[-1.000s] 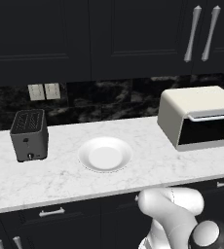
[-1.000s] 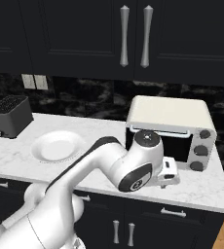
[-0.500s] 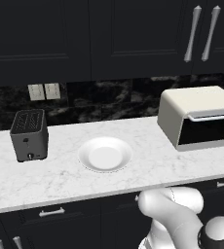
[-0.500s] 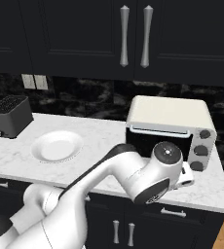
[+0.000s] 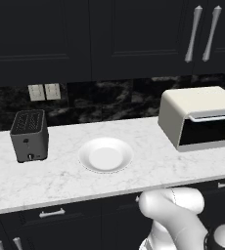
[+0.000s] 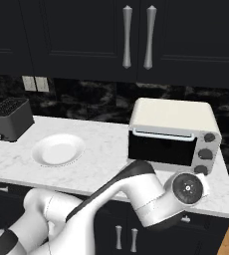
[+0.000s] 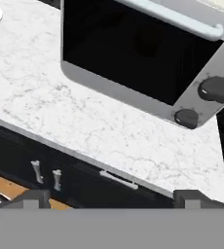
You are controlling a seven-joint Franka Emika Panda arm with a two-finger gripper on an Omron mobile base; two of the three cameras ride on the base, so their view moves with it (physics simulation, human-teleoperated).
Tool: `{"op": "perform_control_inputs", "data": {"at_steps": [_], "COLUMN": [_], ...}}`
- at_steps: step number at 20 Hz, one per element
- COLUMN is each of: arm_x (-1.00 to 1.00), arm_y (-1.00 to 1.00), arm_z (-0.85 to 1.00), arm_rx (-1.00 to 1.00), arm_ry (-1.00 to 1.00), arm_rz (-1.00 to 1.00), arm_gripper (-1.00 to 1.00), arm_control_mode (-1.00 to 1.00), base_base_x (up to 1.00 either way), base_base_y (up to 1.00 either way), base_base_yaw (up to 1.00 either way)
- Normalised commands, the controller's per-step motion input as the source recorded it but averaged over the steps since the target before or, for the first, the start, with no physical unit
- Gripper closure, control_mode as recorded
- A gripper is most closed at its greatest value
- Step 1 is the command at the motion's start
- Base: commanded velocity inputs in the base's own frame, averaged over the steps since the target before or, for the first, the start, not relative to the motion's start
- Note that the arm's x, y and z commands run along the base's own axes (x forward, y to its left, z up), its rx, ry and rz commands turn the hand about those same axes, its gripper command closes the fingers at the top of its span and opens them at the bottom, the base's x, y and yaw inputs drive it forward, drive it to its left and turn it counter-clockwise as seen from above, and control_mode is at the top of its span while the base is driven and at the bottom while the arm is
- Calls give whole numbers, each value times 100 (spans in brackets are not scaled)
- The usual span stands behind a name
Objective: Pick up the kebab skewer and baguette bread, and place them inside the toaster oven. Close the toaster oven door and start by setting the timer.
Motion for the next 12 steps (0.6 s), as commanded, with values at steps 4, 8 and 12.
{"op": "perform_control_inputs", "data": {"at_steps": [4,8,12], "arm_x": [23,31,14], "arm_y": [0,0,0], "arm_z": [0,0,0], "arm_rx": [-6,-9,-21], "arm_ry": [-22,-17,-15], "arm_rz": [0,0,-3], "arm_gripper": [-100,-100,-100], "arm_control_mode": [-100,-100,-100], "base_base_x": [0,0,0], "base_base_y": [0,0,0], "base_base_yaw": [0,0,0]}}
